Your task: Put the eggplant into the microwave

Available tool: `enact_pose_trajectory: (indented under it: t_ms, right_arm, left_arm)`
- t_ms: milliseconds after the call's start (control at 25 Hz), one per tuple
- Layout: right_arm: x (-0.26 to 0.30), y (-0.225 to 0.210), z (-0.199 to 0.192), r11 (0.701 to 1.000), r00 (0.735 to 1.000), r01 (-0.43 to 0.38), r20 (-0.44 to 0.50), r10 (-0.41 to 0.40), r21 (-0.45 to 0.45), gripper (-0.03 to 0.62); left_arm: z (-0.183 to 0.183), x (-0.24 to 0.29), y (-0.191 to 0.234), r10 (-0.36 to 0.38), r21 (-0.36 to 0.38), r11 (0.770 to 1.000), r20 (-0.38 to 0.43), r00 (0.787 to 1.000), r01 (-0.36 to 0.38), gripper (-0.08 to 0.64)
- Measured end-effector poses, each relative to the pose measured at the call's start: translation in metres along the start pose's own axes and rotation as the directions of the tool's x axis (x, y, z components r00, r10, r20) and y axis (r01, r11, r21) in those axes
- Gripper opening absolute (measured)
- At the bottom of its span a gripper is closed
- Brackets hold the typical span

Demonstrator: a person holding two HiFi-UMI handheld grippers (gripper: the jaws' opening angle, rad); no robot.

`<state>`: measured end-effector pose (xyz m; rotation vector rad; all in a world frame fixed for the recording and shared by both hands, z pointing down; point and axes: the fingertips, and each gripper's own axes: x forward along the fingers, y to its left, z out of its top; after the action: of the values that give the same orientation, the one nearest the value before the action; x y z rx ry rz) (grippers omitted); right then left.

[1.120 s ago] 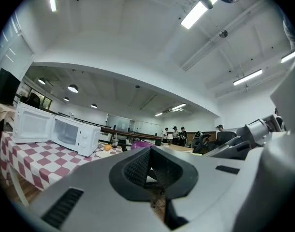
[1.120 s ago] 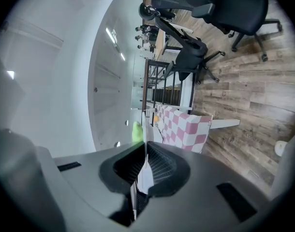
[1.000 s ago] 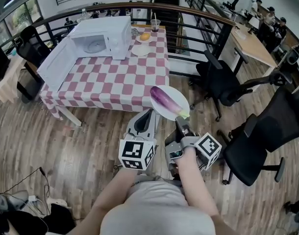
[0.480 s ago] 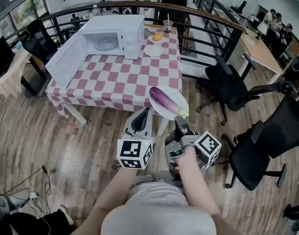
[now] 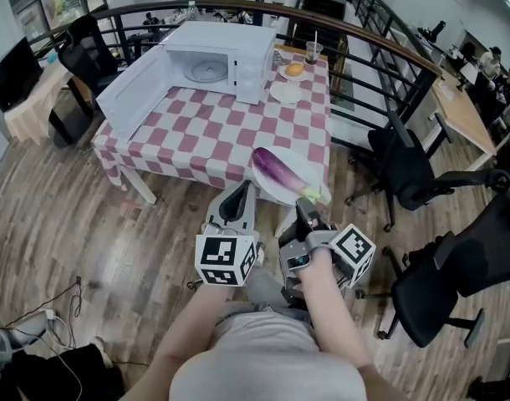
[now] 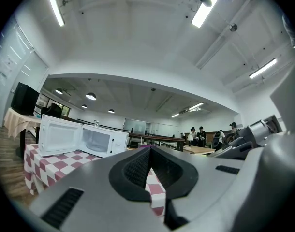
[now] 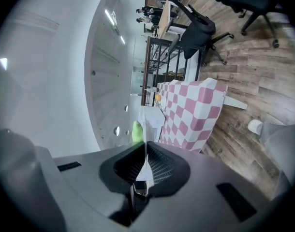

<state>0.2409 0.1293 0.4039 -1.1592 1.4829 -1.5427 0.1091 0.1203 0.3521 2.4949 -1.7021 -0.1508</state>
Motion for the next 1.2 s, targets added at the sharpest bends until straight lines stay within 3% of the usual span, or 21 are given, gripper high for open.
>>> enact_pose_trajectory:
  t_ms: [480, 1200]
  right_arm:
    - [0.064, 0.001, -0.016, 1.0, 0.996, 0.008, -0.09, -0.009, -0.005, 0.035]
    - [0.188, 0.01, -0.024, 1.0, 0.989, 0.007, -0.147, -0.007, -0.002, 0.035]
  left_arm:
    - [0.002, 0.035, 0.049, 0.078, 0.013, 0.997, 0.006, 0.997, -0.079, 0.005]
    - [-0.003, 0.109, 0.138, 0.156, -0.004, 0.988, -0.013, 0.988, -0.156, 0.005]
